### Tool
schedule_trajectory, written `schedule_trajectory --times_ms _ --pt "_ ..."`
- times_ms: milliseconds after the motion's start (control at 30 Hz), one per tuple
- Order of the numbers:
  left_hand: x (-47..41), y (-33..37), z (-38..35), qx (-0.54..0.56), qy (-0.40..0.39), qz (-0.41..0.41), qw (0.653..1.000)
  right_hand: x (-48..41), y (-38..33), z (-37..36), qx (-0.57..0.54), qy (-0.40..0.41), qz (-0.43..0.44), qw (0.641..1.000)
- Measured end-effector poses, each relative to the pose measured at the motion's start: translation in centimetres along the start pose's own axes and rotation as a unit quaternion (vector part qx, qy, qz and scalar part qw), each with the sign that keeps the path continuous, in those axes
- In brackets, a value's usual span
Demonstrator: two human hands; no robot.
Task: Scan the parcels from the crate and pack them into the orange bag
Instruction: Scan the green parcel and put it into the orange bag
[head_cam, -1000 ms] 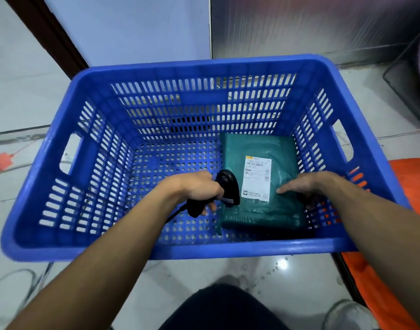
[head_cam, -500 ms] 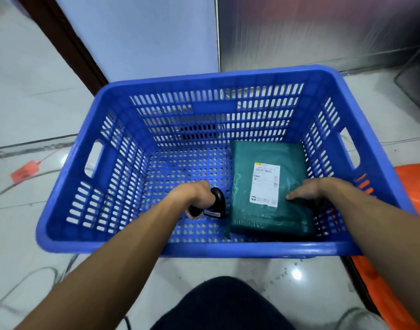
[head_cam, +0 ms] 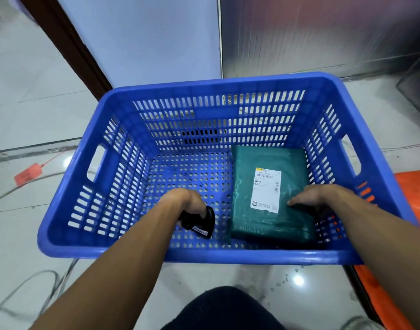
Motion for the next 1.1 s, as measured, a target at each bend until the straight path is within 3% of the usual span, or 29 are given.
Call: schedule_trajectory --times_ms 100,267,467,667,867,1100 --pt "-0.2 1.1 1.2 -0.002 0.034 -0.013 0.999 0.3 -0.3 0.1 -0.005 0.006 0.009 1.000" --pt "-2.2 5.1 3.4 0.119 0.129 -0.055 0.983 0.7 -0.6 0.6 -0.037 0.021 0.024 0.999" --pt "-3.7 10.8 -0.6 0.128 0.046 -0.099 0.986 0.2 0.9 -0.6 -0.079 -0.043 -0.040 0.995" --pt "-5.5 10.3 -3.0 0.214 -0.018 -0.056 0.975 0.5 1.0 -0.8 -0.125 -0.052 -0.057 0.989" --pt "-7.6 9.2 -2.4 0.313 0.005 -0.041 0.949 1.1 0.6 0.0 -0.181 -0.022 -0.044 0.982" --pt "-9.3 7.7 1.2 0.392 0.122 -0.037 0.911 3.2 -2.1 2.9 -0.268 0.044 0.005 0.962"
Point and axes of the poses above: each hand's wrist, its own x-axis away from the middle knuckle, its own z-axis out of the back of the hand, y = z × x, the point moved 9 cm from there along -x, towards the middle knuckle
